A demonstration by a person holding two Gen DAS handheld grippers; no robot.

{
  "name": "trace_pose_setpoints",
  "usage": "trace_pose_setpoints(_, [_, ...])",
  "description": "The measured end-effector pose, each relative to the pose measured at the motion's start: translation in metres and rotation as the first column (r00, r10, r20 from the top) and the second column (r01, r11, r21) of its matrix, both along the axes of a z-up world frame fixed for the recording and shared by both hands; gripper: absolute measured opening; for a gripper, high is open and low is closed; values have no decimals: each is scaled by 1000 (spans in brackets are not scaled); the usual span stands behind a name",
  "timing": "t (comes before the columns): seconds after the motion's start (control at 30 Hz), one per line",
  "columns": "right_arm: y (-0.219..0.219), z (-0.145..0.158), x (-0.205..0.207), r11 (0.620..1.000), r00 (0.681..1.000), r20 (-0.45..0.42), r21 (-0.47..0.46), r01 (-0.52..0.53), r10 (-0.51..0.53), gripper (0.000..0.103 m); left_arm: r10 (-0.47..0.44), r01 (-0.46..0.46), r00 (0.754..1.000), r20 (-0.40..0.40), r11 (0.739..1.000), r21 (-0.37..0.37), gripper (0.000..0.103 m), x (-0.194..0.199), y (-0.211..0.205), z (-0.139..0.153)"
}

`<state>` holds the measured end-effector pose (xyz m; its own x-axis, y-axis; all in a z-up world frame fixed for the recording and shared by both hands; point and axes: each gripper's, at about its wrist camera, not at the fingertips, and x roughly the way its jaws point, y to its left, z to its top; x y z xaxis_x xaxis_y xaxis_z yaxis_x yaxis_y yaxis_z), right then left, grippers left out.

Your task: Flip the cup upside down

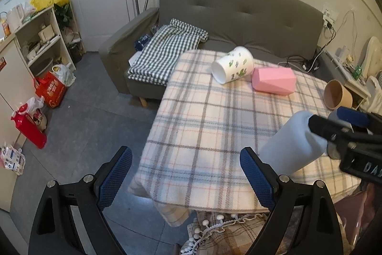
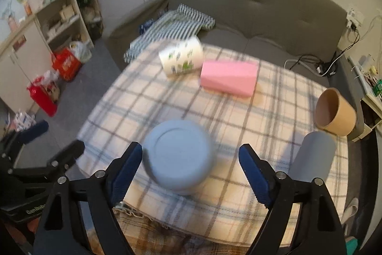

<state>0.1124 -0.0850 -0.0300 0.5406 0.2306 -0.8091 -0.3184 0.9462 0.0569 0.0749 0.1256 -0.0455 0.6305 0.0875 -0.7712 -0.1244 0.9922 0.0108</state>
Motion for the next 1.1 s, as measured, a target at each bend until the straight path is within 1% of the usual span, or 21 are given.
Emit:
trace_pose_setpoints(0.1, [-11, 20, -6, 1000, 999, 43, 24, 19, -20, 84, -5, 4, 1000, 28, 1000, 13, 94, -7, -6, 13])
trace_pose_setpoints(0.3, [-37, 57, -29, 996, 991, 124, 69, 50, -59, 84, -21, 16, 993, 114, 999, 43, 94, -26, -23, 50])
trace_pose_setpoints(0.43, [-56, 78, -51, 994, 981, 181, 88, 58, -73, 84, -33, 23, 981, 190, 998, 57, 94, -44, -37, 77])
trace_pose_setpoints(0.57, [-75, 95, -78, 993, 966, 244, 96, 68, -90, 84, -49, 32, 964, 260, 997, 69, 94, -61, -52, 97])
trace_pose_setpoints(0.67, [-89, 103, -98, 991, 951, 288, 102, 82, -108, 84, -68, 46, 950, 304, 996, 77, 94, -72, -65, 107])
trace_pose_setpoints(0.77, [-102, 103, -114, 987, 937, 319, 117, 109, -141, 84, -85, 60, 937, 338, 995, 84, 94, -81, -75, 108])
trace_pose_setpoints(0.87, [-113, 93, -125, 979, 930, 322, 151, 135, -178, 84, -94, 60, 931, 353, 993, 106, 94, -85, -82, 100])
trace_pose_setpoints(0.97, [-119, 80, -129, 977, 930, 316, 150, 148, -190, 84, -96, 56, 933, 347, 991, 125, 94, -87, -87, 87])
trace_pose_setpoints(1.1, [-122, 60, -133, 978, 930, 314, 138, 154, -191, 84, -90, 52, 935, 343, 992, 118, 94, -91, -89, 69])
